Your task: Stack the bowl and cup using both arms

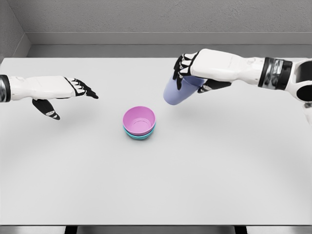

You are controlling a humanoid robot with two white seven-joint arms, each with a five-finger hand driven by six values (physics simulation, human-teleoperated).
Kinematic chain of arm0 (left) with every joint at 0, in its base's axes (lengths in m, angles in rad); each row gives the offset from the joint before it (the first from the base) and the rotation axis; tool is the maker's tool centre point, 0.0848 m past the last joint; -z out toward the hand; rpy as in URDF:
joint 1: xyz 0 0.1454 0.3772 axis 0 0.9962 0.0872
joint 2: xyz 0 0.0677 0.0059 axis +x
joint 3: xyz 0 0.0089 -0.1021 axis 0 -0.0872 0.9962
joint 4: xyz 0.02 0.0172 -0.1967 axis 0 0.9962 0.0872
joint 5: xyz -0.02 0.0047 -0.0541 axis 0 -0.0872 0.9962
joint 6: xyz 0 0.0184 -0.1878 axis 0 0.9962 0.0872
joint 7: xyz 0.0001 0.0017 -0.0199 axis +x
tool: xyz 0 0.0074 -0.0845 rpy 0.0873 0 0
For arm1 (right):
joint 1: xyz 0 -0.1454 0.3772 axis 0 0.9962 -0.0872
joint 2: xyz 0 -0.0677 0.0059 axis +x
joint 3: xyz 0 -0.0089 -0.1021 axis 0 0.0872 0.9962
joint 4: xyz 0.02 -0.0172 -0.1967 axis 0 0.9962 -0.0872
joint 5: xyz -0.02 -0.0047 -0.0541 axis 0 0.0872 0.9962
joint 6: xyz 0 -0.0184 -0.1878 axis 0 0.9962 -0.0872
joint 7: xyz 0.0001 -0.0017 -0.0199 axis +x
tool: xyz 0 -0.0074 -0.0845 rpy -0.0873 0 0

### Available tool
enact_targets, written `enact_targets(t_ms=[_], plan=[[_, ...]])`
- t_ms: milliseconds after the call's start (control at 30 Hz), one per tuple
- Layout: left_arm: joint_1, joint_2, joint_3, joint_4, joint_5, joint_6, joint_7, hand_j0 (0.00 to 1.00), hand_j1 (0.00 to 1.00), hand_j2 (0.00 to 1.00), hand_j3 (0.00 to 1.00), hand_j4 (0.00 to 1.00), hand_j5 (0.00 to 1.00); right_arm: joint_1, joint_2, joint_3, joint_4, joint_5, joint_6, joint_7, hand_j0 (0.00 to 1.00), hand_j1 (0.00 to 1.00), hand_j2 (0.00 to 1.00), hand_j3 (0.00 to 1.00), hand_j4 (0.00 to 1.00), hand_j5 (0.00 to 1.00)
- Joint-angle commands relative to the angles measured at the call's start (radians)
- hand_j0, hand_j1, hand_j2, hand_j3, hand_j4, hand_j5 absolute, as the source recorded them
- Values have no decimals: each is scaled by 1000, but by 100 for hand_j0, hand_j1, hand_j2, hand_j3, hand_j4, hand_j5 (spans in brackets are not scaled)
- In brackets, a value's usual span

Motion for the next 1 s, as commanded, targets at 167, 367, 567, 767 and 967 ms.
enact_targets(t_ms=[167,367,567,767,967], plan=[[0,0,2,1,6,2,-1,100,100,100,100,100,100,-26,100,64,-4,9,4,-1,47,47,47,47,47,47],[0,0,2,1,6,2,0,100,100,100,100,100,100,-35,174,92,-6,29,4,-1,47,47,47,47,47,47],[0,2,2,1,6,2,0,100,100,100,100,100,100,-32,205,108,-1,69,4,-1,47,47,47,47,47,47],[0,2,2,1,6,2,0,100,100,100,100,100,100,-15,202,107,5,76,4,-1,49,49,49,49,49,49],[0,2,2,1,6,2,0,100,100,100,100,100,100,-12,197,101,34,93,4,-1,49,49,49,49,49,49]])
